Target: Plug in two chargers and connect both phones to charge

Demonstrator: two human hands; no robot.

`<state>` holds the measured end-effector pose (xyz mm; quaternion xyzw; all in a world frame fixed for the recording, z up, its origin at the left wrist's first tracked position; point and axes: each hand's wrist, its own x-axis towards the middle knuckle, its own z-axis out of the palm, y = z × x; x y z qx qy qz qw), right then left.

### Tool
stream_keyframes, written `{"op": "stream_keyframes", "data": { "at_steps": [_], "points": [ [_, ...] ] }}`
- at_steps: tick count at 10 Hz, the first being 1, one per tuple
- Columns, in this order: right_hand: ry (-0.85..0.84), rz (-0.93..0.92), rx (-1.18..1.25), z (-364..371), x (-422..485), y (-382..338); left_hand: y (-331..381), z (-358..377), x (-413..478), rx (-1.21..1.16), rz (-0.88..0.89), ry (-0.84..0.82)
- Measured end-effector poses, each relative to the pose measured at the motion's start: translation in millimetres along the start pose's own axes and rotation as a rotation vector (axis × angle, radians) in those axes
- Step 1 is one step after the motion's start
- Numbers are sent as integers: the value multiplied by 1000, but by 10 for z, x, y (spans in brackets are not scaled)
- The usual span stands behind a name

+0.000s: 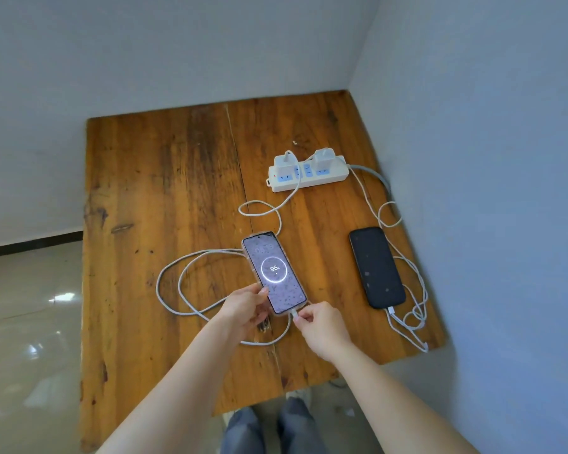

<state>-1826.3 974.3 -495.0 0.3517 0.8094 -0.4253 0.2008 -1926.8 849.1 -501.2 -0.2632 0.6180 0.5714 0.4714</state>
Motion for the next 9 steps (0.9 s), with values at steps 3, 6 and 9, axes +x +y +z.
{"op": "stream_keyframes", "data": {
  "at_steps": [3, 6, 9],
  "points": [
    [-8, 82, 46, 92, 118, 99, -96, 2, 144, 72, 30, 193],
    [-38, 60, 100, -130, -94, 19, -265, -50, -100, 394, 227, 344],
    [111, -397, 544, -1287, -1090, -628, -973, -654, -446, 1087, 240, 462]
  ]
}}
